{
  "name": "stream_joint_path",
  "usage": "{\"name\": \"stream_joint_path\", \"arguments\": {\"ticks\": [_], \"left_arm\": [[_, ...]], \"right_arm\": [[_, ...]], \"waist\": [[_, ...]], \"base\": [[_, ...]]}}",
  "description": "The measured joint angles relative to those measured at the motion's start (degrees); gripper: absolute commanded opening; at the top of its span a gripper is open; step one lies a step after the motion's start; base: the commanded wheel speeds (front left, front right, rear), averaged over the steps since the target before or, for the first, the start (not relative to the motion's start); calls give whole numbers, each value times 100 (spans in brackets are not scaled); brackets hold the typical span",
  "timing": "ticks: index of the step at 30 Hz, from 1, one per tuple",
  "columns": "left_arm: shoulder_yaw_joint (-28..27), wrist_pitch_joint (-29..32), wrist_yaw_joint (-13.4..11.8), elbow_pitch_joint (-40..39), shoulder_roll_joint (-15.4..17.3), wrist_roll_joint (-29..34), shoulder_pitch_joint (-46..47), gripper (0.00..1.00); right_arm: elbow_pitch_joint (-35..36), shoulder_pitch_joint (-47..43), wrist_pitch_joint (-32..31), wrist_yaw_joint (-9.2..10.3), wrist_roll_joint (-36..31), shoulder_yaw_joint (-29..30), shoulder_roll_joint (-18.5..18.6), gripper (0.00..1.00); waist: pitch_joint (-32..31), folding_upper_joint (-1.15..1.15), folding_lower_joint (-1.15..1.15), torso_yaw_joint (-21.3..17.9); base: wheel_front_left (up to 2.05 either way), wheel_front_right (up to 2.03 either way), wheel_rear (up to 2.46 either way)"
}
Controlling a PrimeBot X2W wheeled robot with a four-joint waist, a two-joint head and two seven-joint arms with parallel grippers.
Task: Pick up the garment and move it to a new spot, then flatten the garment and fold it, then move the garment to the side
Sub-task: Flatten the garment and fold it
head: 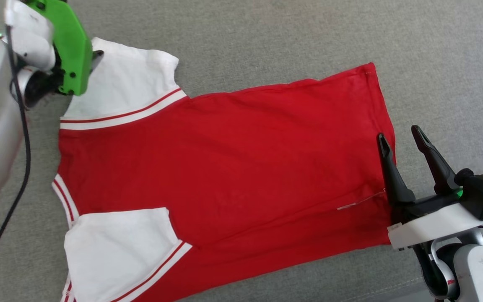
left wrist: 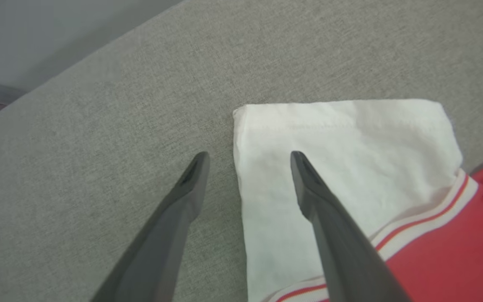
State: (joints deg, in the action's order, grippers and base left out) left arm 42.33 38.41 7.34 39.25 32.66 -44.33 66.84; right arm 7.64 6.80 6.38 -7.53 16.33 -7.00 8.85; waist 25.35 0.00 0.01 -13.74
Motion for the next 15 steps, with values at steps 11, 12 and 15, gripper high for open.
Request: {"name": "stream_joint_path", "arguments": {"ticks": [11,12,15], "left_arm": [[-86,325,-1,871,-51,-256,439,100],[-87,361,-1,907,-53,-277,463,100],[-93,457,-1,976,-76,-438,507,0]], "right_arm": [[-114,188,63,0,7,-119,-53,100],[-120,188,76,0,7,-118,-53,100],[-145,189,94,0,7,-110,-52,100]], "waist": [[445,0,0,-321],[463,0,0,-336],[490,0,0,-357]], "base": [[0,0,0],[0,0,0],[0,0,0]]}}
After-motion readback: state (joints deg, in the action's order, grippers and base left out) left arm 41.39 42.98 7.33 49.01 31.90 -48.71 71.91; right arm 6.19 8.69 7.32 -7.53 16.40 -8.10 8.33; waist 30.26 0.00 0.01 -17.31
